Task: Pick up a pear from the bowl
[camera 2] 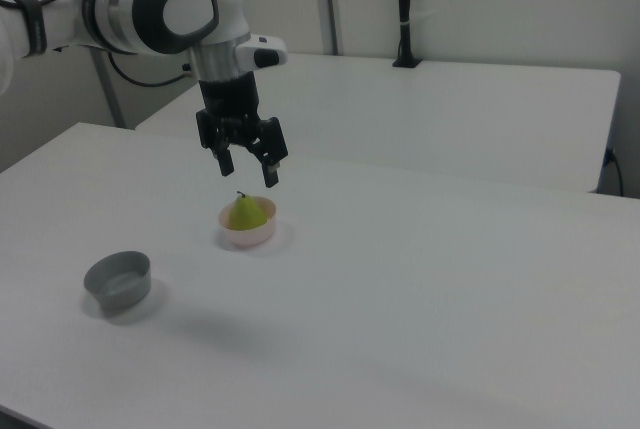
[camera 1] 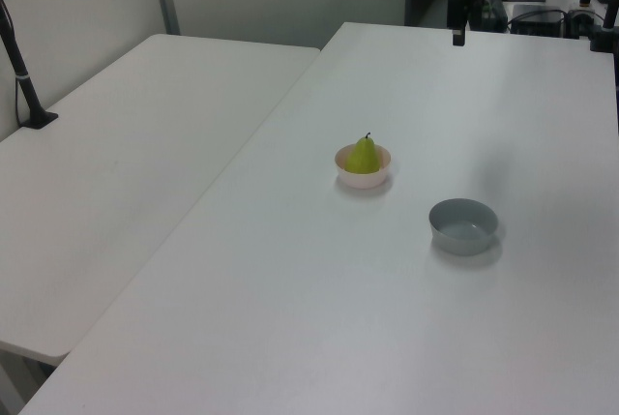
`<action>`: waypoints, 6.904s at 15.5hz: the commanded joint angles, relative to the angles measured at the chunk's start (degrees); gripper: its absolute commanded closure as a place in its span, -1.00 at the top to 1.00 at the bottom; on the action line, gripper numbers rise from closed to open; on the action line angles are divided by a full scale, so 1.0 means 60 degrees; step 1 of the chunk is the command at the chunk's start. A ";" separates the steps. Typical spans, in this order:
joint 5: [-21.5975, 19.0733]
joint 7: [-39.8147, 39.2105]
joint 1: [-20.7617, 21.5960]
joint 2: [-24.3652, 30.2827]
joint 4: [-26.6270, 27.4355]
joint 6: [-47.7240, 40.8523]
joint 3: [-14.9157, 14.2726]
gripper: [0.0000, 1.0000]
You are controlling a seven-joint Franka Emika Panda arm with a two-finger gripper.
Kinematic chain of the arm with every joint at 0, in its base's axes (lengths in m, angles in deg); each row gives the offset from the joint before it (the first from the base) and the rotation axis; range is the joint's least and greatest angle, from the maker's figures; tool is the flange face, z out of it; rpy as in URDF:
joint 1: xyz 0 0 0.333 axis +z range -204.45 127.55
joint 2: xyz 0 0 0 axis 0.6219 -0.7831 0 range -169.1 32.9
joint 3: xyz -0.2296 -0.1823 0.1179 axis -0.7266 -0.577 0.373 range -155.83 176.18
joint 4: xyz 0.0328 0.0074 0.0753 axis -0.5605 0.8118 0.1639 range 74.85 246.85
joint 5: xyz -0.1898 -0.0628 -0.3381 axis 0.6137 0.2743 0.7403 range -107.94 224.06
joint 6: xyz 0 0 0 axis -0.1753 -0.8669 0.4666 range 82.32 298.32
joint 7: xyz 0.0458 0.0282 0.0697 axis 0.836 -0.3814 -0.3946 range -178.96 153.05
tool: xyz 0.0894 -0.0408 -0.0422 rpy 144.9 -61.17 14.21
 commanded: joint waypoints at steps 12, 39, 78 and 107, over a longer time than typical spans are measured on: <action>0.0019 -0.0878 0.0050 0.0033 0.0134 -0.0035 -0.0029 1.00; 0.0092 0.1495 0.2555 -0.4347 -0.1126 0.4519 0.0030 0.98; 0.0092 -0.1259 -0.0462 -0.0874 0.1334 0.2895 0.0601 0.04; -0.0170 -0.0585 -0.0287 0.0133 0.0339 0.0069 0.0586 1.00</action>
